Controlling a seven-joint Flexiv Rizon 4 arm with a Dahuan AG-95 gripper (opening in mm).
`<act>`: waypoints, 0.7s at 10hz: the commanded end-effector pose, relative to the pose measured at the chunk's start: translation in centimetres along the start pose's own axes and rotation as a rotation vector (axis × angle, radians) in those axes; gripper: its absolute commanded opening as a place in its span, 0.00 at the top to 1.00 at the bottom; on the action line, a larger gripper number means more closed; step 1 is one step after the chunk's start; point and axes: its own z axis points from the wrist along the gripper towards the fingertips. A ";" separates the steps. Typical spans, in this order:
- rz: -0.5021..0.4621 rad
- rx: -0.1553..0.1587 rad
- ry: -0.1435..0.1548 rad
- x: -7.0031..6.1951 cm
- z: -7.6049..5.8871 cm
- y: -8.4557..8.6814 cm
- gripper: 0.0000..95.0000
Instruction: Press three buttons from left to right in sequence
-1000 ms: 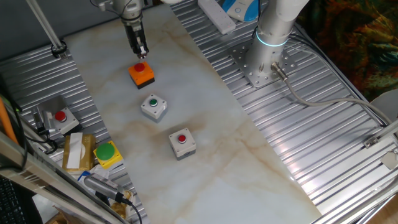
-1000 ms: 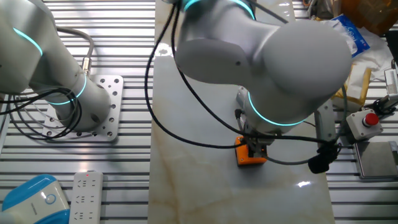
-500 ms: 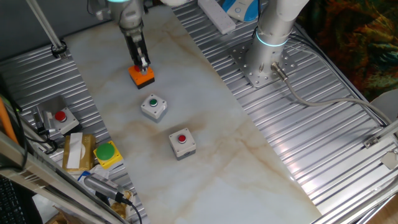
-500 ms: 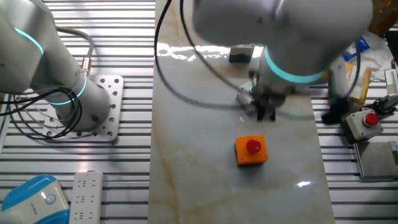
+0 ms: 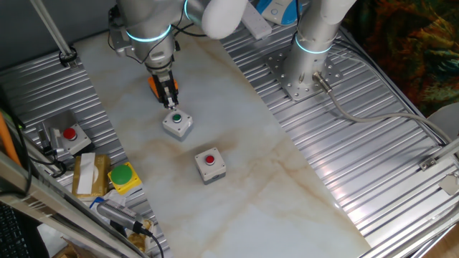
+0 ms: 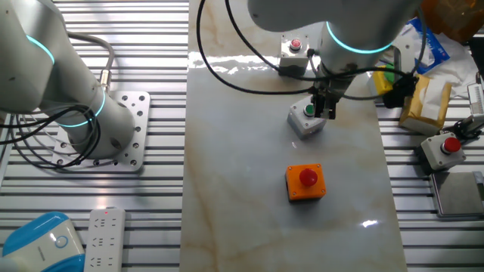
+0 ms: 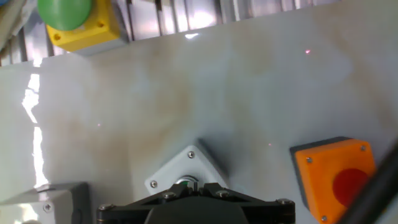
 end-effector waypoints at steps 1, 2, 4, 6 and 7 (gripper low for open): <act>-0.015 0.009 0.006 0.2 -0.1 0.0 1.00; -0.017 0.010 0.007 0.4 0.3 0.4 1.00; 0.001 0.013 0.006 0.7 1.6 1.8 1.00; 0.005 0.011 0.006 0.8 1.9 2.1 1.00; 0.012 0.011 0.004 0.8 1.9 2.1 1.00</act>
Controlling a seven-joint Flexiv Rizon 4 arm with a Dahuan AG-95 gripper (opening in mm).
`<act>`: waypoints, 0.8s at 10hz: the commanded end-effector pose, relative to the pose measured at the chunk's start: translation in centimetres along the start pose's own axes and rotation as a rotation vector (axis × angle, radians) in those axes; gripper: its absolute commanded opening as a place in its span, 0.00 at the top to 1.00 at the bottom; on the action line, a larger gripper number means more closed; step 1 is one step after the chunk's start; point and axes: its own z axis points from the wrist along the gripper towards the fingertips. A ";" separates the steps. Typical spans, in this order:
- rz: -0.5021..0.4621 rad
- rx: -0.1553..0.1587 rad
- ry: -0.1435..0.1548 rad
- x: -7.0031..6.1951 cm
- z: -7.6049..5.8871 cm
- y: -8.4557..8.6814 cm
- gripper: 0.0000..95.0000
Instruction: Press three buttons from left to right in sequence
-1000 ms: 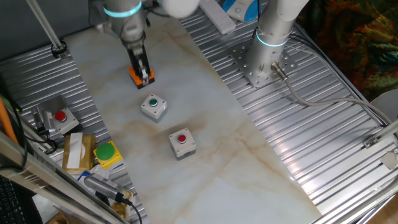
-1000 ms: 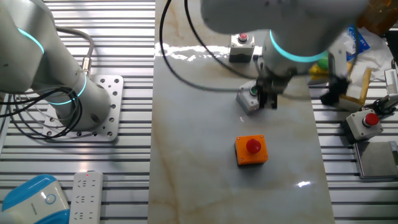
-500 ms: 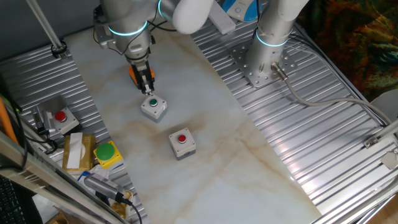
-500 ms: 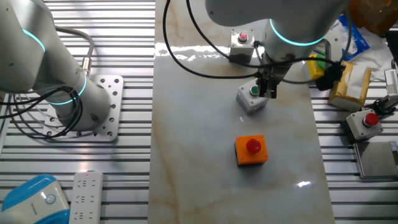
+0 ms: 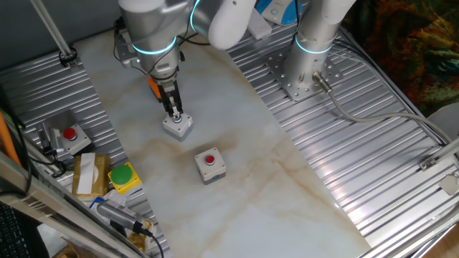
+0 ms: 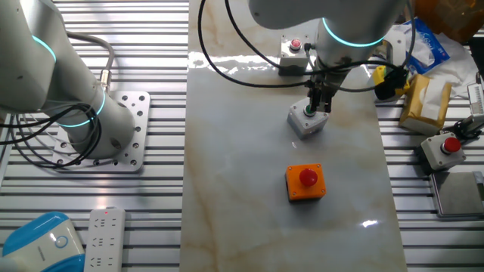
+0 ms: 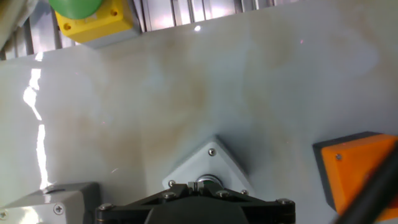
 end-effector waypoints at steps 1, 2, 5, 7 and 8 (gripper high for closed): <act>0.000 0.001 -0.001 0.2 -0.2 -0.1 1.00; -0.002 0.002 0.000 0.3 -0.2 -0.1 1.00; 0.005 0.014 -0.004 1.1 0.3 -0.4 1.00; 0.012 0.017 -0.008 1.2 0.4 -0.6 1.00; 0.011 0.018 -0.008 1.2 0.4 -0.7 1.00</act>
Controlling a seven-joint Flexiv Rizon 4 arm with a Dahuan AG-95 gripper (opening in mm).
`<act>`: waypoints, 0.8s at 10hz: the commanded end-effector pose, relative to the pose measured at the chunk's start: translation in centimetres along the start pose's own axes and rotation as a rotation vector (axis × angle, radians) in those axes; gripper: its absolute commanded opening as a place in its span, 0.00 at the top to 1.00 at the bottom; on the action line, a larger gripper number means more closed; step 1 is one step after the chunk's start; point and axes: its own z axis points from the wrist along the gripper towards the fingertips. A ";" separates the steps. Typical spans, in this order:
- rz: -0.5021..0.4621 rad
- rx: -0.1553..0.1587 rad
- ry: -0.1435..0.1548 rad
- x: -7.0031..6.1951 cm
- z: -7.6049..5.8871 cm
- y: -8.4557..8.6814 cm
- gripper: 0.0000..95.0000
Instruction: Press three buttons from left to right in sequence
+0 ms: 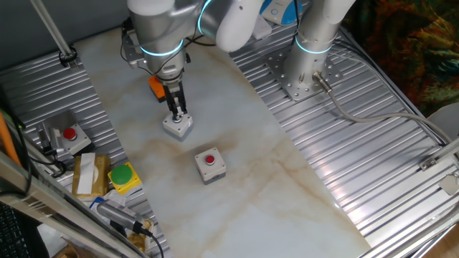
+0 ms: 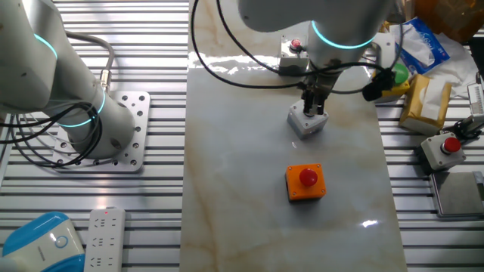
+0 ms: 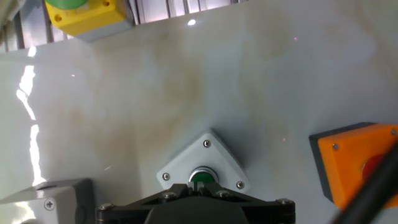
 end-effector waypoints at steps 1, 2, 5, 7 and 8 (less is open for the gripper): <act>-0.004 0.001 0.004 -0.2 0.0 -0.2 1.00; -0.004 0.002 0.003 -0.2 -0.1 -0.3 1.00; -0.002 0.000 0.001 -0.2 0.2 -0.4 1.00; -0.002 -0.001 0.000 -0.2 0.4 -0.5 1.00; 0.000 0.000 -0.001 -0.3 0.5 -0.5 1.00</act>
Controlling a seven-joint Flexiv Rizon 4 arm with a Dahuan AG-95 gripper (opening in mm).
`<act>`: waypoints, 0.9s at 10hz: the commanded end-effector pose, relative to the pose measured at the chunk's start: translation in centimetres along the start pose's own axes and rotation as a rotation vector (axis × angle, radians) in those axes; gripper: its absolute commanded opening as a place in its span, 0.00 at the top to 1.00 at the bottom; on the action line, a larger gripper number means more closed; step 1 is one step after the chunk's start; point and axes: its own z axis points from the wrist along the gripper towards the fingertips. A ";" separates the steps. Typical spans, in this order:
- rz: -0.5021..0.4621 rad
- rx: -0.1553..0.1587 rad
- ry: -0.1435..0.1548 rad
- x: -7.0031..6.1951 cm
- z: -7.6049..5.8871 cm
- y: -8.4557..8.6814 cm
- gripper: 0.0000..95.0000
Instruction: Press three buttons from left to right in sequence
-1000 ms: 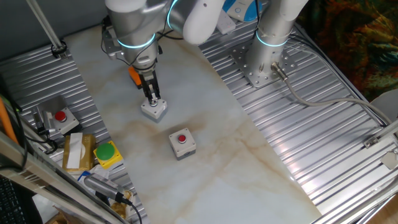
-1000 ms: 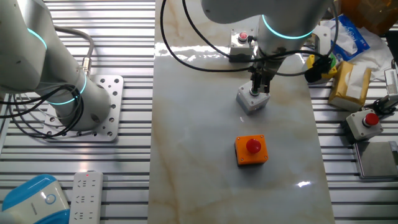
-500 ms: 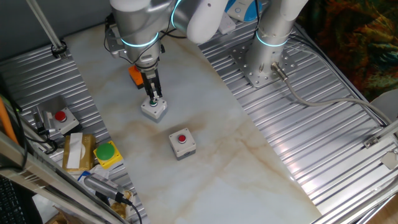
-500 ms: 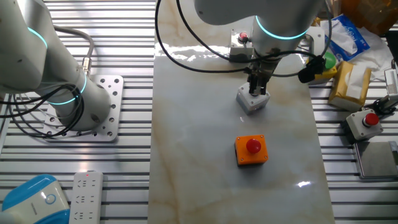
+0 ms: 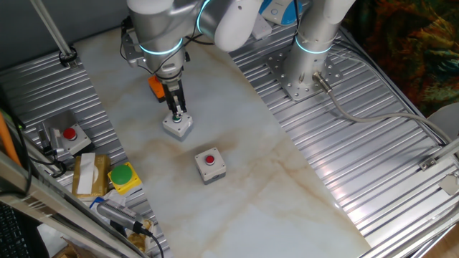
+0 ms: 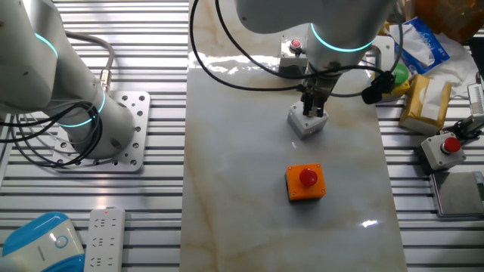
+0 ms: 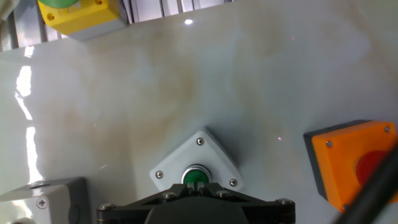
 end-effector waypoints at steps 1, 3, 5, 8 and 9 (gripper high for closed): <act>0.002 0.001 -0.003 -0.1 0.3 -0.1 1.00; 0.010 -0.023 0.000 -0.1 0.3 -0.2 1.00; 0.006 -0.032 -0.021 -0.1 0.4 -0.2 1.00; 0.004 -0.013 0.011 -0.9 -0.4 -0.5 1.00; 0.004 -0.013 0.011 -0.9 -0.4 -0.5 1.00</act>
